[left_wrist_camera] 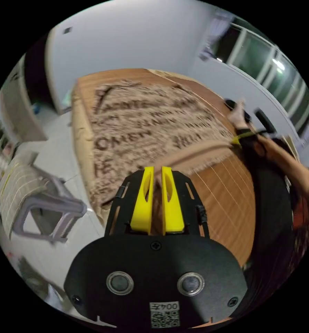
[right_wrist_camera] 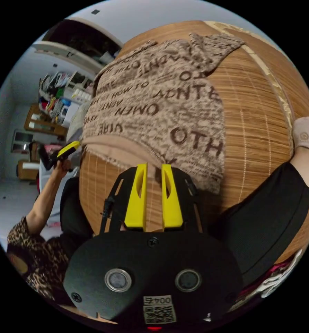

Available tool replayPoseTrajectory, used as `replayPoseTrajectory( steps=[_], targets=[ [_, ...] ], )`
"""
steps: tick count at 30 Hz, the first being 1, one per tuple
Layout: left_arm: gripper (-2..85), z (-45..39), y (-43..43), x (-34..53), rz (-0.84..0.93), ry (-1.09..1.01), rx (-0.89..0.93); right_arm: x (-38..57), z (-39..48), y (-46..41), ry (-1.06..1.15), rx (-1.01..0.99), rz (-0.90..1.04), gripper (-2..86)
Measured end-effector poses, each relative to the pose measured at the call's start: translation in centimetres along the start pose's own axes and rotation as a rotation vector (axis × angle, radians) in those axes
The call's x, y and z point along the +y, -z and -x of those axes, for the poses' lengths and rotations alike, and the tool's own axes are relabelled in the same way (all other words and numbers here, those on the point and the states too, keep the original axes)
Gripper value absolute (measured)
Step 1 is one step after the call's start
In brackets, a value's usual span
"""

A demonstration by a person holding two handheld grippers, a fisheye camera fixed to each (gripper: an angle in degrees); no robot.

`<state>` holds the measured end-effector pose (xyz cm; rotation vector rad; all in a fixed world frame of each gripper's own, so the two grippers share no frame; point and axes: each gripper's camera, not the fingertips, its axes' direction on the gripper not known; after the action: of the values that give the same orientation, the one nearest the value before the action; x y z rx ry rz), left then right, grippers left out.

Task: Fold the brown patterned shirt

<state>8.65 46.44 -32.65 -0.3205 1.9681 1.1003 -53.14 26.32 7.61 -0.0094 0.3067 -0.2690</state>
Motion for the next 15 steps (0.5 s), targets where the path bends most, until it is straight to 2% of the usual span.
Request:
replayPoseTrajectory(
  steps=[3,6,8,11,15],
  targets=[
    [1.6,-1.0,-0.9,1.5,0.096,-0.157,0.025,1.0,0.2,0.2,0.109,-0.042,0.169,7.5],
    [1.5,-0.8,0.2,3.2,0.054,-0.197,-0.06,2.5,-0.2,1.6,0.165,-0.035,0.222,7.7],
    [1.7,0.8,1.0,3.1,-0.04,-0.118,-0.119,2.3,-1.6,4.7,0.139,0.012,0.056,7.4],
    [2.3,3.6,-0.5,1.2,-0.052,0.034,-0.112,0.5,-4.3,7.0,0.05,-0.012,-0.139,8.2],
    [3.4,6.3,-3.9,-1.0,0.026,0.187,-0.029,-2.3,-8.5,5.5,-0.05,-0.155,-0.168,11.4]
  ],
)
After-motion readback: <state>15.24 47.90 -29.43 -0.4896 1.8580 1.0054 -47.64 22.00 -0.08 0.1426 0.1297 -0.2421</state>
